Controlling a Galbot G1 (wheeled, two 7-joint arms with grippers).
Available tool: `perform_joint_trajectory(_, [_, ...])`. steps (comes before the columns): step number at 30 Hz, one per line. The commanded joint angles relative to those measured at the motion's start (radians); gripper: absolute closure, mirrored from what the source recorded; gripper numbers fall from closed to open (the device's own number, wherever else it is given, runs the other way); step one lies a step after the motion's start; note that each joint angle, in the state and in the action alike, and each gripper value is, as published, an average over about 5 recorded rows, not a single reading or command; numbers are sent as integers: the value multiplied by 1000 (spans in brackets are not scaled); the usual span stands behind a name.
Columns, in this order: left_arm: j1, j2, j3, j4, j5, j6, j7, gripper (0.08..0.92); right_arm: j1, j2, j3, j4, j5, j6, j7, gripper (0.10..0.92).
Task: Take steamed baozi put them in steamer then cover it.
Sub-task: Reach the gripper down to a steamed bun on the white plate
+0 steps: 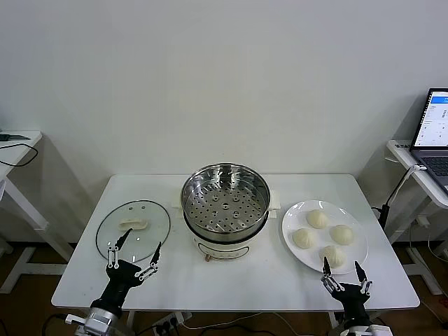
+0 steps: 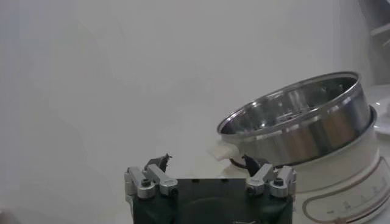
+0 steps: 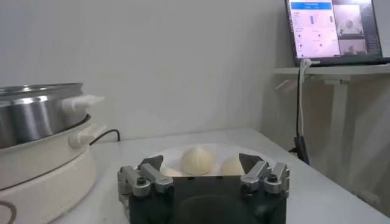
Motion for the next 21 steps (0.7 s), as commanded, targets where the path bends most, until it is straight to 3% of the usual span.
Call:
perform_joint_trajectory(1, [9, 1, 7, -11, 3, 0, -1, 177, 24, -12, 11, 3, 0, -17, 13, 203])
perform_joint_trajectory(10, [33, -7, 20, -35, 17, 0, -8, 177, 419, -236, -8, -168, 44, -163, 21, 203])
perform_joint_trajectory(16, [40, -16, 20, -50, 17, 5, -14, 177, 794, -388, -243, -415, 217, -225, -13, 203])
perform_joint_trajectory(21, [43, -21, 22, -58, 17, 9, -16, 177, 1076, -486, -476, -640, 315, -276, -206, 203])
